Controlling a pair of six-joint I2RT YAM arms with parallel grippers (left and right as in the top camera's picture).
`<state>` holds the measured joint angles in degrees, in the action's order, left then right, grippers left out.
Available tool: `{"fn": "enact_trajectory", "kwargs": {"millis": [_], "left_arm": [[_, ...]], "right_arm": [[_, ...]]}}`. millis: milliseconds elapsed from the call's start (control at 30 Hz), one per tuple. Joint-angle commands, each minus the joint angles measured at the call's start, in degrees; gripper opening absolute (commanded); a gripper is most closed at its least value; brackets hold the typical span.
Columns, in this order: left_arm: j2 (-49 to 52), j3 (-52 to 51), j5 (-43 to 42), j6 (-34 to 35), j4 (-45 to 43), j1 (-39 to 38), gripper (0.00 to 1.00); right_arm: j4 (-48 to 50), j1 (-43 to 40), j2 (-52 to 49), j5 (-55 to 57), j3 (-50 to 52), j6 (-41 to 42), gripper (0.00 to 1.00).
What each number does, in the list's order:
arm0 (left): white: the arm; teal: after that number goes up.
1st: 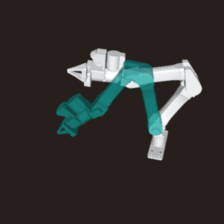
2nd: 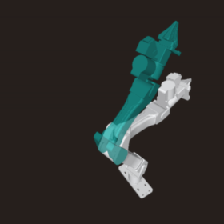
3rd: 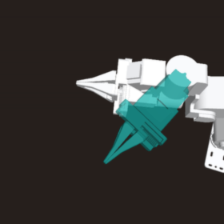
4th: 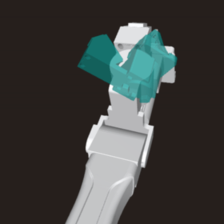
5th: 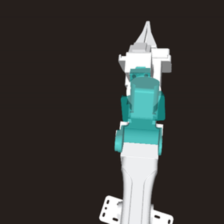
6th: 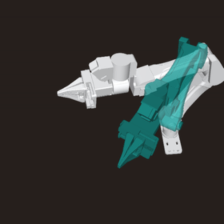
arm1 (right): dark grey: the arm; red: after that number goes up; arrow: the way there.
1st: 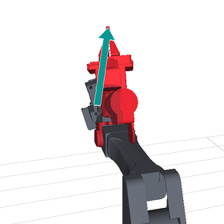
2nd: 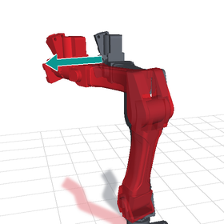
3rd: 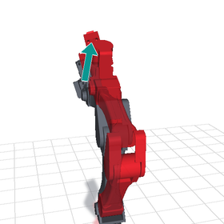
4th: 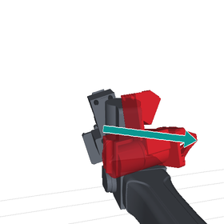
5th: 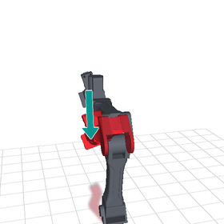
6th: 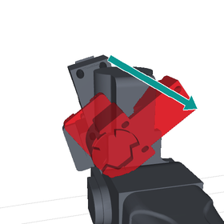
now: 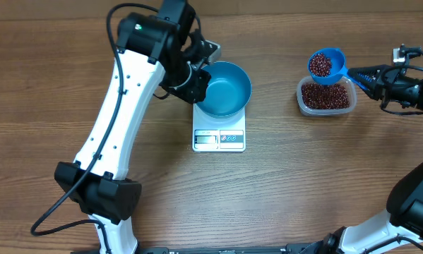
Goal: Scoop item into bowl and weigh 150g on scale
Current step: 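Move the left gripper down toward the scale's front buttons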
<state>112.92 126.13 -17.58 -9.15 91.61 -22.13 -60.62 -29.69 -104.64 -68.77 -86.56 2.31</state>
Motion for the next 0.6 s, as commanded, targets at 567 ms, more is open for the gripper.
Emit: {"fn": "enact_trajectory", "kwargs": {"millis": [567], "left_arm": [[0.22,-7.26,10.84,-6.73,-11.21,-12.37,0.04]], "right_arm": [[0.98,-0.55,-0.33,-1.81,0.37,-1.11,0.04]]}}
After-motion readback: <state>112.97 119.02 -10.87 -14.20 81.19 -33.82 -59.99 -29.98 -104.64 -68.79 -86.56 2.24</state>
